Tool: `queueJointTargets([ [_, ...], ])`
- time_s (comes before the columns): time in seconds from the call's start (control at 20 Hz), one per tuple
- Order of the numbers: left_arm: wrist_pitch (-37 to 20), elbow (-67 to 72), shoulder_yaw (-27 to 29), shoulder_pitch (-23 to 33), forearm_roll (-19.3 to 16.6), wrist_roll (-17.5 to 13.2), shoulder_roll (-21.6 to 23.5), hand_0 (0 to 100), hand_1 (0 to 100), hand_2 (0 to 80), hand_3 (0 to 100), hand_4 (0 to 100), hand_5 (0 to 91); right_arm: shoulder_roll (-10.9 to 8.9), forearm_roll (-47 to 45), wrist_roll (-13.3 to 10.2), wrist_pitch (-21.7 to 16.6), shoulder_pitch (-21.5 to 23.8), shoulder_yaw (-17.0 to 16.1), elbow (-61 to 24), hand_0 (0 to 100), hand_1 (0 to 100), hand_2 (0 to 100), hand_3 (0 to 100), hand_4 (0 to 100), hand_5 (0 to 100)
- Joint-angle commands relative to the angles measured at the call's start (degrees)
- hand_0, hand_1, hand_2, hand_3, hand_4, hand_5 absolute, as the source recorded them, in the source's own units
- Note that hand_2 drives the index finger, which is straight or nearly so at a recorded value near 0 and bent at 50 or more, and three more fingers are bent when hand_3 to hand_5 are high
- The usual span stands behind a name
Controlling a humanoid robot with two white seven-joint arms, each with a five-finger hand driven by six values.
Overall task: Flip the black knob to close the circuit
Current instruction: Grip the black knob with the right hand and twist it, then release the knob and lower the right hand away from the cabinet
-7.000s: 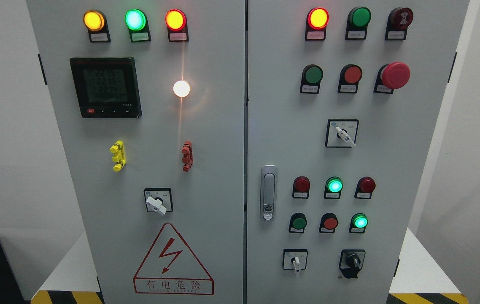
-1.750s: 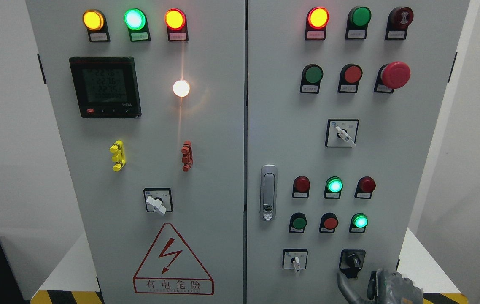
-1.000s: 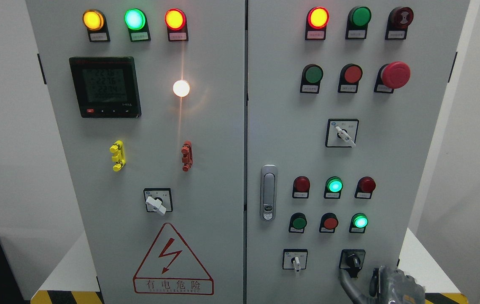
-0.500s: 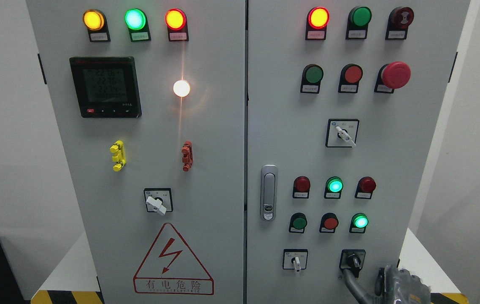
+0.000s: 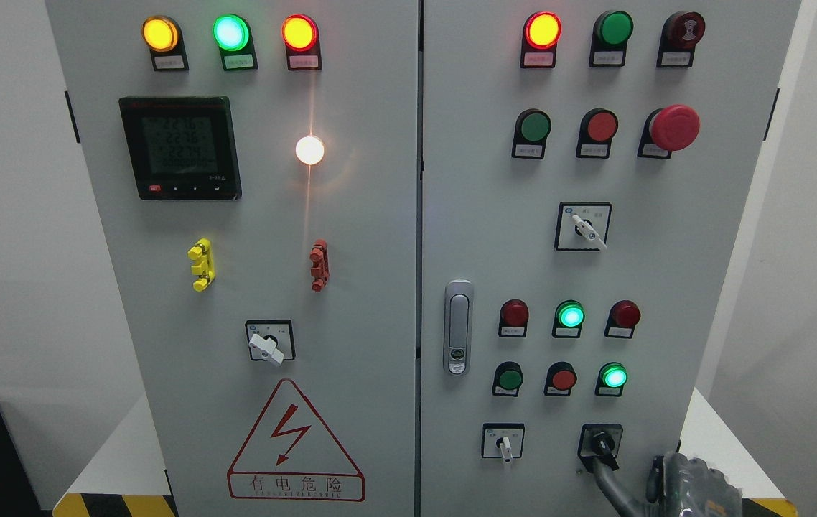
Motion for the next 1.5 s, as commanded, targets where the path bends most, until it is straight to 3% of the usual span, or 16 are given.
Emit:
queueJointTargets([
  [0.0,0.0,0.0,-0.1,0.0,0.0,0.0,0.0,12,56,0.0,0,0,0.0,-0.6,-0.7,0.1,0.1,-0.1,-0.8,-0.5,0,8,91,100,99,100],
  [0.6,0.0,0.1,-0.1,0.0,0.0,0.0,0.0,12,56,0.0,0,0,0.0,-1.74,-3.1,0.0,0.1,0.2,-0.7,-1.4,0,8,91,100,99,100],
  [1.45,0.0,0.0,0.0,0.0,0.0,0.0,0.0,12,56,0.0,0,0,0.0,-1.13,-3.5,-0.5,0.0,0.6,1.5,-1.7,0,7,91,100,99,100],
])
